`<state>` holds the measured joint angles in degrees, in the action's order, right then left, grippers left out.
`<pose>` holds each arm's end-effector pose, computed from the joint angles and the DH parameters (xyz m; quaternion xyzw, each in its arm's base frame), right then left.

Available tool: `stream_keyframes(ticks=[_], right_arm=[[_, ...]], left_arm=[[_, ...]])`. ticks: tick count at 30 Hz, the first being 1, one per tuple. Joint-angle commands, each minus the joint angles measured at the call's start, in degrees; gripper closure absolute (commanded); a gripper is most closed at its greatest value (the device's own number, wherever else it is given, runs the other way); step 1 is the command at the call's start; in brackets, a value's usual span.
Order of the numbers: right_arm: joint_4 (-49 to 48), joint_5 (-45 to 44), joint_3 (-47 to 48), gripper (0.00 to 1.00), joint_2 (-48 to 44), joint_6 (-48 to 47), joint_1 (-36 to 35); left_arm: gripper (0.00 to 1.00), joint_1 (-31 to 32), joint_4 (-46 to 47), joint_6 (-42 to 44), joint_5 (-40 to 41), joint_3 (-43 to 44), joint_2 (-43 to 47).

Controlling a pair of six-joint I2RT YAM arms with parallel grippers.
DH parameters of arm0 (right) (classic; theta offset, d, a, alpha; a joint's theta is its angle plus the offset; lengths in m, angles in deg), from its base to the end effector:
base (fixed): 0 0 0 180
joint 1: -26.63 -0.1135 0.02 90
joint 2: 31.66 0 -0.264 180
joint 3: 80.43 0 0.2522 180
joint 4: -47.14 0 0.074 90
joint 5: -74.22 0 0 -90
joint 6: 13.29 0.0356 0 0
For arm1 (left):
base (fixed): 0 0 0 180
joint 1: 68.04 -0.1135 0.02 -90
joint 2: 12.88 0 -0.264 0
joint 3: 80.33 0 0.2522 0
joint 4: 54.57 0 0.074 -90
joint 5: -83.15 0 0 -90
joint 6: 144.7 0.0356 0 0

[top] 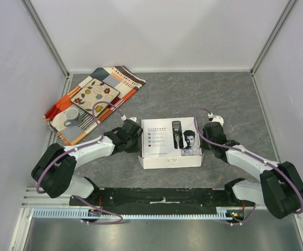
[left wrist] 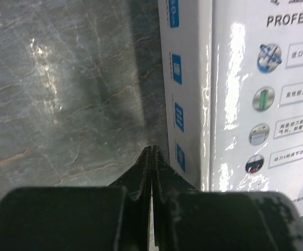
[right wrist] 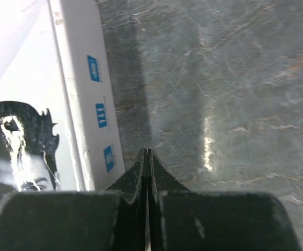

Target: Sort the hair-cutting tools

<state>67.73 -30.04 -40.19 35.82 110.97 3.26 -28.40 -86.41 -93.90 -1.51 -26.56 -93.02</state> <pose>0.2017 0.0776 0.1615 0.1323 0.9174 0.0706 0.3686 0.2011 -0.1623 0.1686 -0.0091 0.9608 -0.1391 0.2398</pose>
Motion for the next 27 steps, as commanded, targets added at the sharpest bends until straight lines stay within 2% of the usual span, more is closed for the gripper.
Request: stream_keyframes(ticks=[1,11,27], right_arm=[[-9.5,5.6,-1.3,1.00,2.4,-0.4,0.3],[-15.6,13.9,2.0,1.00,10.0,-2.9,2.2],[-19.3,23.5,20.4,1.00,30.4,-2.2,4.3]], left_arm=[[0.97,-2.0,8.1,2.8,-3.1,2.0,-2.0],[0.97,-11.2,18.3,5.4,-19.5,2.3,-7.9],[0.97,-14.1,19.7,5.0,-23.4,16.7,-20.0]])
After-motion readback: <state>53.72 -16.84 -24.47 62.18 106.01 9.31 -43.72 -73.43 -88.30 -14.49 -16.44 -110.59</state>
